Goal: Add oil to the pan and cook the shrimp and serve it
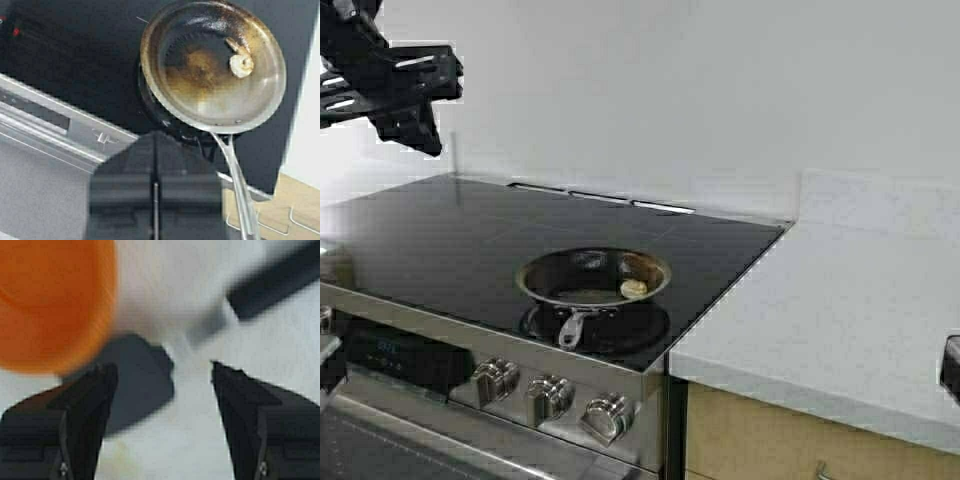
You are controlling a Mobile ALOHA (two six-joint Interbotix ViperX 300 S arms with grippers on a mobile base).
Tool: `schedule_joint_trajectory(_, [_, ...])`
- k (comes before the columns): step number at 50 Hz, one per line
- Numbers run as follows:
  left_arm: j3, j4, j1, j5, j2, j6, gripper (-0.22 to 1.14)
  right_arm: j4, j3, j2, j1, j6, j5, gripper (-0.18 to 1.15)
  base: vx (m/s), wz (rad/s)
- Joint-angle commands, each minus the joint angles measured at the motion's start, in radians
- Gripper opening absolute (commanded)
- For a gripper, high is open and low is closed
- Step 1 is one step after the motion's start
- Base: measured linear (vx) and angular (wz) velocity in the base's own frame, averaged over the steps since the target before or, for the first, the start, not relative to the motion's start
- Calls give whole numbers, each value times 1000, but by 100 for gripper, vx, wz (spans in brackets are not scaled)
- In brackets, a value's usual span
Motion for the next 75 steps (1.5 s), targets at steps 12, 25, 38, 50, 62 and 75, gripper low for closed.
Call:
schedule_joint_trajectory(12, [-20,-2,2,-3,-9,3,4,20,-23,-259,103,0,-60,89,0,0])
schedule_joint_trajectory(25, [-21,-2,2,-3,-9,3,4,18,15,-428,298,-34,-163,84,0,0])
schedule_joint_trajectory(38, [-26,-2,2,-3,-9,3,4,18,149,-650,588,-83,-413,39,0,0])
schedule_joint_trajectory(50, [-26,-2,2,-3,-9,3,4,2,265,-695,891,-87,-607,4,0,0])
schedule_joint_trajectory(62, [-28,-2,2,-3,-9,5,4,-57,394,-678,1118,-80,-716,5,0,0])
schedule_joint_trajectory(75, [-31,-9,2,-55,32,3,16,-57,472,-650,1246,-78,-764,5,0,0])
